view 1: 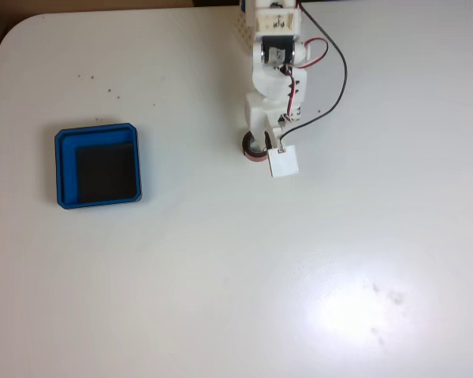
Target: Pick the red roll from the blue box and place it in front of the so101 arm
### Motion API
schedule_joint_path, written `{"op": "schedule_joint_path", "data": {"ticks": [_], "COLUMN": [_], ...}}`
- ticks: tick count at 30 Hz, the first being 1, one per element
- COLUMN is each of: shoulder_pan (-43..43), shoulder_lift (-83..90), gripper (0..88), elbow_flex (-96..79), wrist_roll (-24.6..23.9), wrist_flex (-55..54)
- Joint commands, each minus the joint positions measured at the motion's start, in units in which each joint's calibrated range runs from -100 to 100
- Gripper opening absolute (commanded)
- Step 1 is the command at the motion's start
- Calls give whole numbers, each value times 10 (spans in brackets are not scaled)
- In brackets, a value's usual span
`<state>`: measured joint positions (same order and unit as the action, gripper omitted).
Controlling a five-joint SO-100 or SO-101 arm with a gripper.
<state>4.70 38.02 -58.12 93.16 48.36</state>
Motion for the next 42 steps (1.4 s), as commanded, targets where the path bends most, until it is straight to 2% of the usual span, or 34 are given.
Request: {"op": "schedule_joint_path", "data": {"ticks": [1,7,18,26,35,42], "shoulder_pan": [5,10,2,0,0,-22], "shoulder_lift": [116,259,605,609,608,607], "gripper": [82,82,82,82,82,82], "elbow_flex": [1,-36,-261,-308,-419,-419], "wrist_roll": [4,-2,3,-3,-3,1], "wrist_flex": [0,0,-7,-18,-112,-121]}}
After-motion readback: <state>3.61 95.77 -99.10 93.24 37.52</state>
